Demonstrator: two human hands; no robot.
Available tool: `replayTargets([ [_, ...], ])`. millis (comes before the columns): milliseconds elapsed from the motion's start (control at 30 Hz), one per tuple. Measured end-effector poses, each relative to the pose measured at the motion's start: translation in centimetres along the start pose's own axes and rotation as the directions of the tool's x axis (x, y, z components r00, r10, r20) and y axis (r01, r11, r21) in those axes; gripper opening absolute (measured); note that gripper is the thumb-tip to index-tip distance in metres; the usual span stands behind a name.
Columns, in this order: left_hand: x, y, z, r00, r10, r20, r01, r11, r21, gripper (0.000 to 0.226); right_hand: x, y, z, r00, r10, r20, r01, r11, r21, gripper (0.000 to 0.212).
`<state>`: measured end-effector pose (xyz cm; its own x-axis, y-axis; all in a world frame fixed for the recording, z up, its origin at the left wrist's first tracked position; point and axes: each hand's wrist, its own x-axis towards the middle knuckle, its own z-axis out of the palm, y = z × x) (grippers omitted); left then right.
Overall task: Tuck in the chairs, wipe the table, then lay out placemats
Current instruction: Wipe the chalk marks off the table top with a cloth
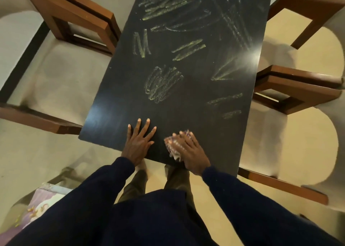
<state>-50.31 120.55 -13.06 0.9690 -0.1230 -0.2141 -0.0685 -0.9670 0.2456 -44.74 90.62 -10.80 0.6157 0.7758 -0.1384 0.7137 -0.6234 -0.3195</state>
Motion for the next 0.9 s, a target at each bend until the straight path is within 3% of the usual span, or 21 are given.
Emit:
replayTargets([
  [67, 0.3, 0.1, 0.0, 1.000, -0.001, 0.004, 0.001, 1.000, 0.004, 0.074, -3.4, 3.1, -0.7, 0.998, -0.050, 0.028, 0.051, 0.998, -0.031, 0.090],
  [167, 0.3, -0.5, -0.3, 1.000, 0.023, 0.004, -0.023, 1.000, 0.014, 0.075, -4.1, 7.6, -2.9, 0.983, 0.174, -0.066, -0.177, 0.983, -0.054, 0.096],
  [267, 0.4, -0.8, -0.7, 0.999, 0.036, 0.010, -0.036, 0.999, 0.009, 0.073, -0.3, 8.7, -3.7, 0.809, 0.533, -0.246, -0.542, 0.839, 0.034, 0.091],
  [333, 0.3, -0.8, -0.9, 0.999, 0.043, 0.022, -0.043, 0.999, 0.003, 0.071, 3.2, 7.1, -3.6, 0.712, 0.637, -0.296, -0.647, 0.758, 0.076, 0.086],
  [367, 0.3, -0.9, -1.0, 0.998, 0.049, 0.032, -0.049, 0.999, -0.001, 0.071, 4.9, 5.9, -3.3, 0.710, 0.632, -0.310, -0.642, 0.762, 0.084, 0.085],
  [433, 0.0, -1.2, -1.2, 0.997, 0.064, 0.053, -0.063, 0.998, -0.012, 0.069, 7.1, 2.4, -2.4, 0.777, 0.549, -0.309, -0.554, 0.829, 0.082, 0.091],
  [567, -0.7, -1.9, -1.4, 0.997, 0.056, 0.061, -0.054, 0.998, -0.031, 0.071, 5.7, -4.4, 0.7, 0.970, 0.165, -0.180, -0.158, 0.986, 0.049, 0.094],
  [633, -1.2, -2.4, -1.4, 0.998, 0.024, 0.066, -0.023, 1.000, -0.019, 0.073, 2.6, -5.2, 1.6, 0.997, -0.038, -0.064, 0.039, 0.999, 0.001, 0.093],
  [700, -1.8, -3.0, -1.3, 0.998, 0.009, 0.070, -0.010, 1.000, 0.004, 0.076, -0.4, -3.6, 1.6, 0.989, -0.147, 0.014, 0.147, 0.989, -0.021, 0.093],
  [800, -2.9, -3.9, -1.2, 0.998, 0.007, 0.057, -0.008, 1.000, 0.015, 0.075, -2.7, 0.8, 0.2, 0.998, -0.049, -0.030, 0.048, 0.998, -0.033, 0.093],
  [900, -3.8, -4.4, -1.0, 0.999, -0.003, 0.049, 0.002, 1.000, 0.012, 0.075, -1.0, 2.8, -1.2, 0.937, 0.309, -0.165, -0.315, 0.949, -0.010, 0.091],
])
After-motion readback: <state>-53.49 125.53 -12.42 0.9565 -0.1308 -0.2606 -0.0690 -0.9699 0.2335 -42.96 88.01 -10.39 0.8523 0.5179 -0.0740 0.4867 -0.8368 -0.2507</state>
